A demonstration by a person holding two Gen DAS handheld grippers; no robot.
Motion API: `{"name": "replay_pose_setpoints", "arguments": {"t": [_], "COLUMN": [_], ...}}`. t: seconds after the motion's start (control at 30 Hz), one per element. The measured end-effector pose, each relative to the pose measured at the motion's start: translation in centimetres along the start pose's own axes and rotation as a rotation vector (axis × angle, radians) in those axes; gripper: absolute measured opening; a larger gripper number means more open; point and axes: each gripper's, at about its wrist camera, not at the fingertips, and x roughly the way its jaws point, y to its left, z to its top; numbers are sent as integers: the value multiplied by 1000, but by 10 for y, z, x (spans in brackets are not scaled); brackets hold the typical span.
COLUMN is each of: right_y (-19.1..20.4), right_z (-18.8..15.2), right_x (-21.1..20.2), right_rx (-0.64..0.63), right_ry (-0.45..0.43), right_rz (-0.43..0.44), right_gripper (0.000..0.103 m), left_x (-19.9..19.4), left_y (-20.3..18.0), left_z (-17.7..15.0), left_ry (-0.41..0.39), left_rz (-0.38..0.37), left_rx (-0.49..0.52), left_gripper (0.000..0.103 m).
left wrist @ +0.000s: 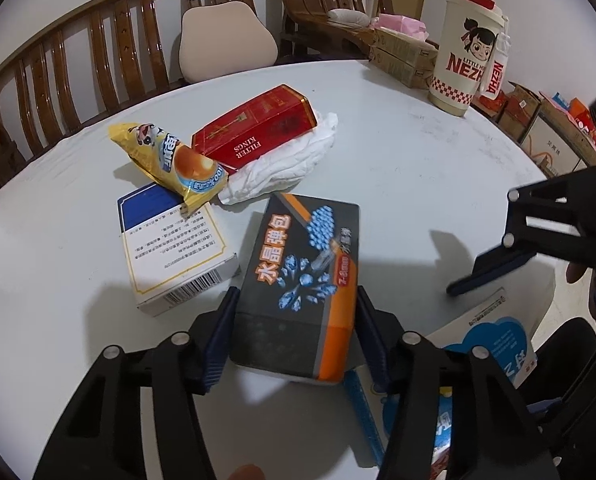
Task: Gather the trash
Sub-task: 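Grasp the black-orange box with the left tool while the right tool grasps the blue medicine box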
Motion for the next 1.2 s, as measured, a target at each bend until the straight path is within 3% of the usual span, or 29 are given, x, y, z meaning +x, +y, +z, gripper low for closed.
{"name": "replay_pose_setpoints", "arguments": {"t": [0.07,0.5,1.2], "right_y": [1,-7,-3], "right_z": [0,-2,-7], "right_x": [-3,-8,-23], "right_rx": [-5,-1,16], "right_ry": [-12,-48,-87], "right_rz": [13,12,5], "right_gripper": [67,62,61], "left_x": [0,-7,-36], "left_y": [0,5,10], "left_z": [-1,-4,-7], "left_ry": [-6,-29,-77], "left_rz": [0,-16,11], "left_rx": [2,-49,-76], "left_gripper": [54,54,53]}}
